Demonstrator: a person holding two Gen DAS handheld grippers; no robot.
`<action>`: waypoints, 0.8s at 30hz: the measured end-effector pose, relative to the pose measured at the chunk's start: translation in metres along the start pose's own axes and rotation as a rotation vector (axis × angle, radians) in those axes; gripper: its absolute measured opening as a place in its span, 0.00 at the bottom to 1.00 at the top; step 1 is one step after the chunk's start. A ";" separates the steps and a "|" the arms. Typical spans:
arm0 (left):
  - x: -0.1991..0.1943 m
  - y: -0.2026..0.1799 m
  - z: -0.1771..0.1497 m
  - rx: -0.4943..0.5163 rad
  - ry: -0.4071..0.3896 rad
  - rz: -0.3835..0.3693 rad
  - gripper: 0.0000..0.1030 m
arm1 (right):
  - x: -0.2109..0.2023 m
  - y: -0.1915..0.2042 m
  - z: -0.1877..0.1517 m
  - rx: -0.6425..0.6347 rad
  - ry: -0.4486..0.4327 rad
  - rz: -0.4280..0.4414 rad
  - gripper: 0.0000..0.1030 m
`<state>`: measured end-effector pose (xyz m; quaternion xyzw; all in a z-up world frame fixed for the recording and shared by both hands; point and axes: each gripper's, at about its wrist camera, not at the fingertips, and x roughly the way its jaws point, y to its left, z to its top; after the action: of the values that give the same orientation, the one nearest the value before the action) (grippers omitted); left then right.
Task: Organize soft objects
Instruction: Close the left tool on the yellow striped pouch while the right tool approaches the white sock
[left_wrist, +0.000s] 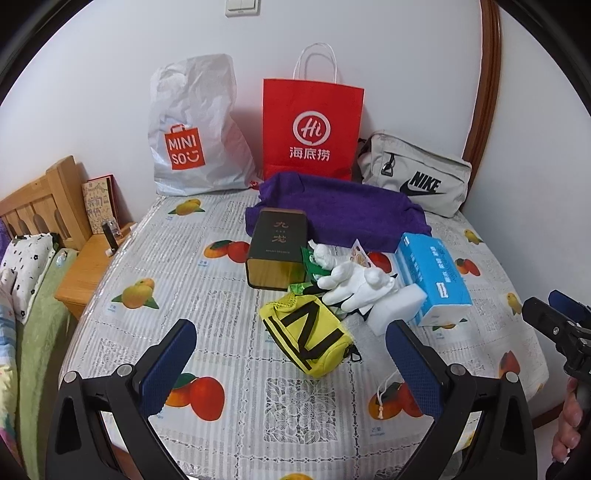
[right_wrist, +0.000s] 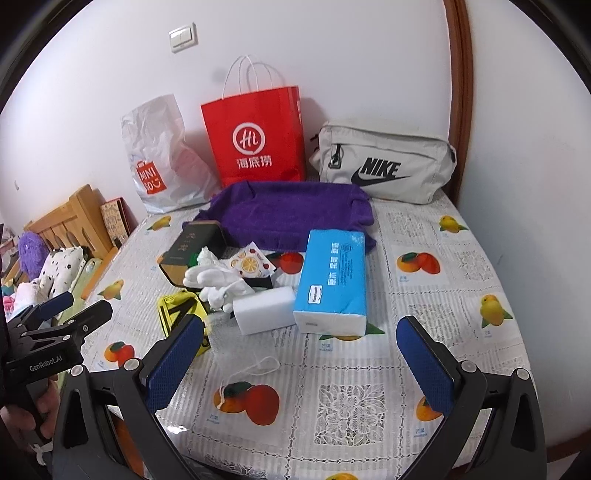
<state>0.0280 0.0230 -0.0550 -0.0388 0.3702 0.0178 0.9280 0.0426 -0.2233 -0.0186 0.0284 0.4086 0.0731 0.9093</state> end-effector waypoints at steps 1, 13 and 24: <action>0.005 0.000 -0.001 0.005 0.003 -0.008 1.00 | 0.002 -0.001 -0.001 0.000 0.003 0.000 1.00; 0.072 -0.007 -0.021 0.053 0.114 -0.003 1.00 | 0.050 -0.010 -0.016 0.003 0.088 0.001 1.00; 0.115 -0.009 -0.038 0.098 0.194 -0.039 1.00 | 0.094 -0.016 -0.027 0.010 0.176 0.007 1.00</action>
<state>0.0859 0.0113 -0.1607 -0.0023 0.4580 -0.0221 0.8887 0.0863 -0.2248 -0.1080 0.0275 0.4870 0.0763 0.8696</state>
